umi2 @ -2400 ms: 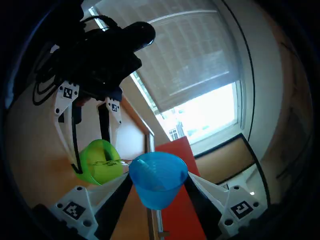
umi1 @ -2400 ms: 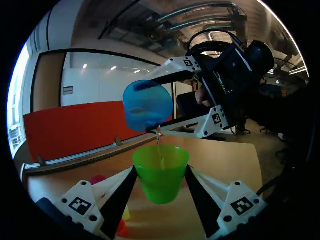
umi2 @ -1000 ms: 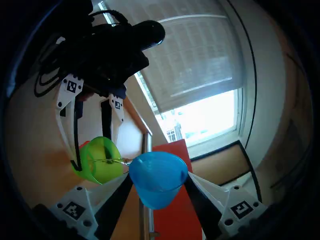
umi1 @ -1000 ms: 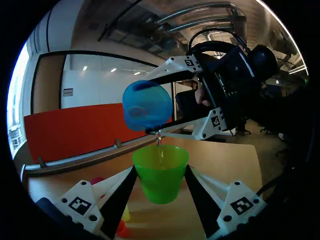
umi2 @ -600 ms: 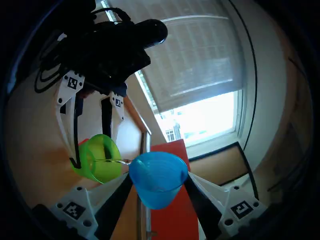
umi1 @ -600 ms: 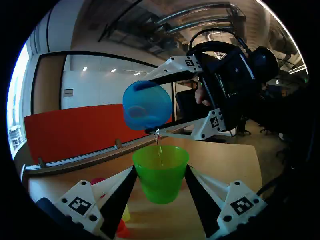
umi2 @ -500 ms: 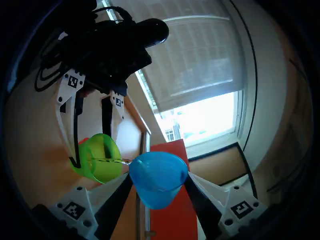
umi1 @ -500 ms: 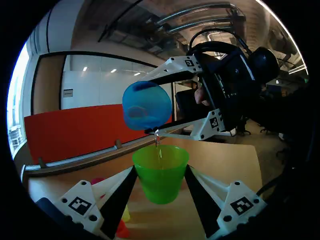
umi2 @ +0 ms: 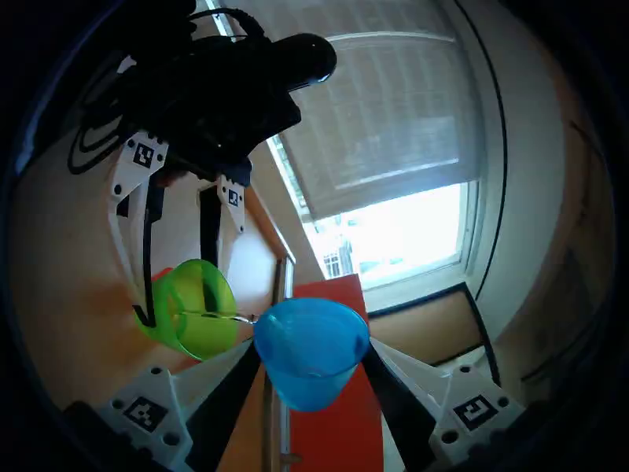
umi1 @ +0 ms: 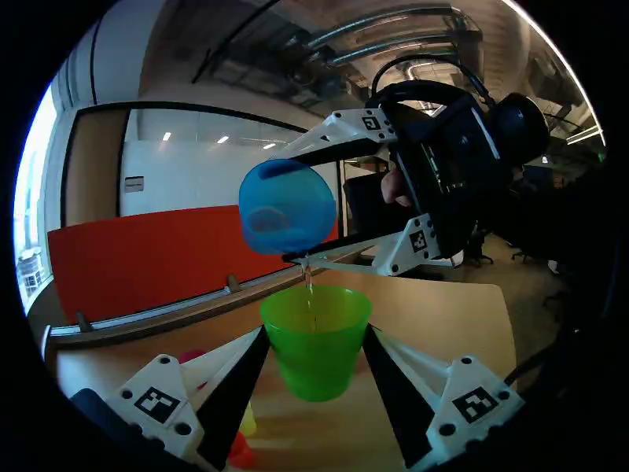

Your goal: Pour water

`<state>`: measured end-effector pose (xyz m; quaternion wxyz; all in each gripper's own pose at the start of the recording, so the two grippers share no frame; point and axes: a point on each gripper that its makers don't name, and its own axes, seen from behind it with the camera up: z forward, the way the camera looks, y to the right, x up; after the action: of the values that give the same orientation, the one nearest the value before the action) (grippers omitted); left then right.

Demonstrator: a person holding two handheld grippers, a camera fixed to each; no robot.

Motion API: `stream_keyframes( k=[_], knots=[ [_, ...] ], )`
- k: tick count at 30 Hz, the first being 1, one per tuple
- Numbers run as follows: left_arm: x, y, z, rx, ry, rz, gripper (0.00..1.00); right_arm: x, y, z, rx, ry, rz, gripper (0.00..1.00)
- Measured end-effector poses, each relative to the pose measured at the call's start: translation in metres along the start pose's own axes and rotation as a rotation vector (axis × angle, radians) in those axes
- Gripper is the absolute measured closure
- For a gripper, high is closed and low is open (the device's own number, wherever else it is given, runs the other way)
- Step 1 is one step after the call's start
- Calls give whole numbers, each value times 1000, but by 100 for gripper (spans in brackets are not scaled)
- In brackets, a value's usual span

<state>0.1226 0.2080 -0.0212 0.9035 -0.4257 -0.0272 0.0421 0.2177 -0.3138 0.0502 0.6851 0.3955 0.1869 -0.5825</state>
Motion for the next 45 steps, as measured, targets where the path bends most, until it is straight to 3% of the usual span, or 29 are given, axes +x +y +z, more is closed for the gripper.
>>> stream_keyframes(
  k=[45],
  knots=[
    [-1,3,2,-7,5,-1,17,-2,8,0,-14,-11,-66,10]
  ],
)
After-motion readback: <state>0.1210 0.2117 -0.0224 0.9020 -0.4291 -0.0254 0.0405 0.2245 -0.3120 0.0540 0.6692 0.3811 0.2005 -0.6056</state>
